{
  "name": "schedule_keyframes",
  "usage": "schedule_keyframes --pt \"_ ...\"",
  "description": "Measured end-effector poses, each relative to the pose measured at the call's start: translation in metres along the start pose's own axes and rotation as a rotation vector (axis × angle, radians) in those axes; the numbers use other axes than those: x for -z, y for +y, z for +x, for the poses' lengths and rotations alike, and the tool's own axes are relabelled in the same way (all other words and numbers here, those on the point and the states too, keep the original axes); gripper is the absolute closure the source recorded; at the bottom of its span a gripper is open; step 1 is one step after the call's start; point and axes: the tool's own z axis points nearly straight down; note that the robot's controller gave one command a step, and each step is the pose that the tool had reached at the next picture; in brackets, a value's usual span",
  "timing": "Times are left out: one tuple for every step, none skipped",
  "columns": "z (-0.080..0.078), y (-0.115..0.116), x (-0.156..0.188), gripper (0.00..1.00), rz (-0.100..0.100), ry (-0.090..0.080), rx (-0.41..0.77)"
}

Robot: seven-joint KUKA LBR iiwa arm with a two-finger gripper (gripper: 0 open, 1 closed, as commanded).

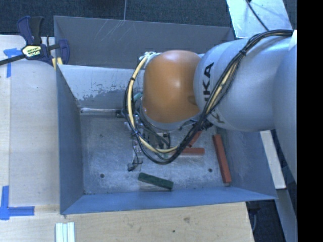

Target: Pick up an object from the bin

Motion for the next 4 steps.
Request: schedule_keyframes --pt "0.026 -0.080 -0.108 0.00 0.000 -0.008 0.368" --pt "0.023 -0.078 -0.105 1.00 -0.001 -0.017 0.367" --pt "0.011 -0.070 -0.019 1.00 0.000 -0.017 0.388" --pt "0.005 -0.061 0.051 1.00 -0.001 -0.018 0.398"
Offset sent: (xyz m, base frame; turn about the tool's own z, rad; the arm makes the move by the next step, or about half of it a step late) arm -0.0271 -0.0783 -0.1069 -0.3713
